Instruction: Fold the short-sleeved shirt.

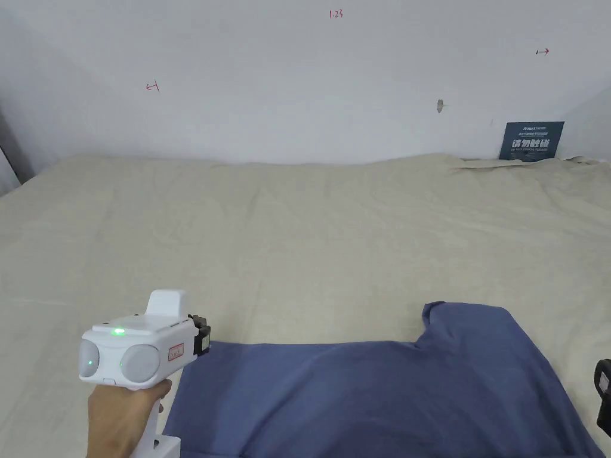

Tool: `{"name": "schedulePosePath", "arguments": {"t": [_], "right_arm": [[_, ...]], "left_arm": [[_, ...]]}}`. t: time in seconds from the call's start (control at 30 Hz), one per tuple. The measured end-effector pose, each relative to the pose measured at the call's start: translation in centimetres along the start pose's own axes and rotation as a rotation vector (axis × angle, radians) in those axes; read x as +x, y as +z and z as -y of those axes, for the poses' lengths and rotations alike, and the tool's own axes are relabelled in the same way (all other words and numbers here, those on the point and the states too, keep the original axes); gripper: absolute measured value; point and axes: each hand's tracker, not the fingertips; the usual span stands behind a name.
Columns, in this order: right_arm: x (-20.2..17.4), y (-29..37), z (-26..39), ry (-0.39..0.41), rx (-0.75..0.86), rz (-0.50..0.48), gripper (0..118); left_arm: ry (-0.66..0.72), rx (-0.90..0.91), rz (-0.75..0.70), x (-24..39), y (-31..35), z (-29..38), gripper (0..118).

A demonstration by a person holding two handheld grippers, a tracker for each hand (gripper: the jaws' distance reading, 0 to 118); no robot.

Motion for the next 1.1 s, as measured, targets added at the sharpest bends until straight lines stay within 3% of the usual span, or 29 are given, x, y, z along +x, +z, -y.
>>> {"name": "schedulePosePath", "arguments": {"t": [0.17, 0.27, 0.3, 0.33, 0.4, 0.43, 0.47, 0.63, 0.67, 0.73, 0.77, 0.87, 1.1], "right_arm": [[0.2, -2.7, 0.1, 0.008, -0.028, 0.021, 0], [0.2, -3.9, 0.3, 0.01, -0.048, 0.03, 0], [0.2, -4.2, 0.5, 0.011, -0.054, 0.032, 0], [0.2, -4.5, 0.5, 0.009, -0.06, 0.033, 0], [0.2, -4.9, 0.7, 0.001, -0.069, 0.032, 0], [0.3, -5.1, 0.8, -0.003, -0.076, 0.032, 0], [0.3, -5.3, 0.9, -0.004, -0.079, 0.032, 0], [0.5, -5.9, 0.9, -0.012, -0.096, 0.03, 0], [0.5, -6.1, 0.9, -0.014, -0.098, 0.027, 0], [0.5, -6.4, 0.8, -0.019, -0.102, 0.024, 0], [0.5, -6.7, 0.6, -0.02, -0.106, 0.022, 0], [0.8, -8.3, 0.0, -0.014, -0.115, 0.012, 0], [1.8, -16.0, -3.0, 0.032, -0.159, 0.011, 0]], "left_arm": [[0.064, -0.143, 0.004, -1.9, -6.0, -1.4, 1], [0.108, -0.205, 0.006, -2.9, -8.6, -1.3, 42], [0.11, -0.225, 0.001, -3.0, -9.5, -1.2, 50], [0.108, -0.235, -0.004, -3.2, -10.0, -1.1, 50], [0.105, -0.252, -0.009, -3.3, -10.9, -0.8, 88], [0.111, -0.257, -0.001, -3.5, -11.3, -0.7, 97], [0.118, -0.28, 0.002, -3.6, -11.9, -0.6, 98], [0.059, -0.376, -0.013, -2.6, -13.0, 0.2, 93], [0.047, -0.402, -0.018, -2.3, -13.2, 0.4, 84], [0.051, -0.396, -0.001, -1.7, -12.9, 0.5, 44], [0.047, -0.381, -0.008, -1.5, -12.7, 0.4, 39], [0.023, -0.368, 0.009, -0.8, -12.4, 0.1, 3], [-0.008, -0.276, 0.054, -0.6, -9.0, -0.6, 0]]}}
